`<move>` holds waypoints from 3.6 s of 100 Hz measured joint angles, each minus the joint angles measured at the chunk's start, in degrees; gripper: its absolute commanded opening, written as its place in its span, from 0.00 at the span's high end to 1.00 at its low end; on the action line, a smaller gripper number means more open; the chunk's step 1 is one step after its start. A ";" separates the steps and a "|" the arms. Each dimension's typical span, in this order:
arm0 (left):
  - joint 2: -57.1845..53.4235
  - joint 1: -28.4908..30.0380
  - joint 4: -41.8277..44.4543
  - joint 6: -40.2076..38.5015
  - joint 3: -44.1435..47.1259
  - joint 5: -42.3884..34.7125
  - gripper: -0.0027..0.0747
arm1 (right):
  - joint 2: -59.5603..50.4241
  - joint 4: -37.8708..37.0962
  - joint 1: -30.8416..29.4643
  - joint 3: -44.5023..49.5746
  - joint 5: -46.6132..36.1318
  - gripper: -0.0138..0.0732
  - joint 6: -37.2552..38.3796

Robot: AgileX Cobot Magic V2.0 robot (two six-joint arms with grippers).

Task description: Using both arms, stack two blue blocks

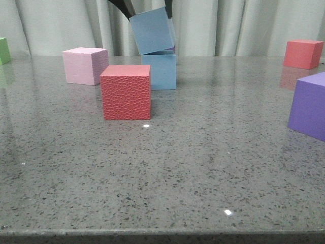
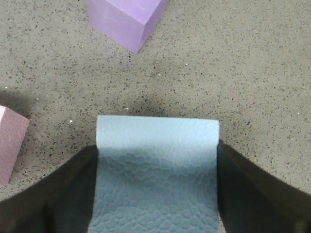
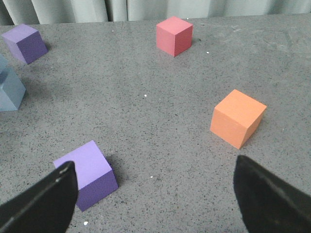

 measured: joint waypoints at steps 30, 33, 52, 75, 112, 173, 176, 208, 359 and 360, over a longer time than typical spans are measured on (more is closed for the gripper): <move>0.00 0.00 0.00 0.00 0.00 0.00 0.27 | 0.00 0.00 0.00 0.00 0.00 0.10 0.00; 0.00 0.00 0.00 0.00 0.00 0.00 0.27 | 0.00 0.00 0.00 0.00 0.00 0.10 0.00; 0.00 0.00 -0.11 0.11 0.00 0.00 0.27 | 0.00 0.00 0.00 0.00 0.00 0.10 0.00; 0.00 0.00 -0.53 0.53 -2.56 0.00 0.27 | 0.00 0.00 0.00 0.00 0.00 0.10 0.00; -0.33 -0.13 -0.93 1.80 -6.17 1.69 0.27 | -0.41 0.00 0.00 0.00 0.00 0.10 0.00; -6.97 -5.07 12.57 7.08 -6.17 6.09 0.99 | -9.06 -3.21 0.00 7.12 -0.21 0.16 -0.04; -7.67 -5.07 12.74 7.50 -6.17 6.09 0.99 | -9.48 -3.21 0.00 7.36 -0.21 0.21 -0.04; -16.42 -5.07 17.24 9.53 -2.52 6.22 0.99 | -9.82 -3.34 0.00 8.03 -0.10 0.91 -0.04; -103.39 -5.07 17.18 3.61 93.29 -21.09 0.99 | -29.92 -1.78 0.00 28.13 -15.07 0.92 -0.04; -103.88 -5.07 17.21 3.61 93.52 -21.30 0.99 | -29.92 -1.78 0.00 28.29 -15.07 0.92 -0.04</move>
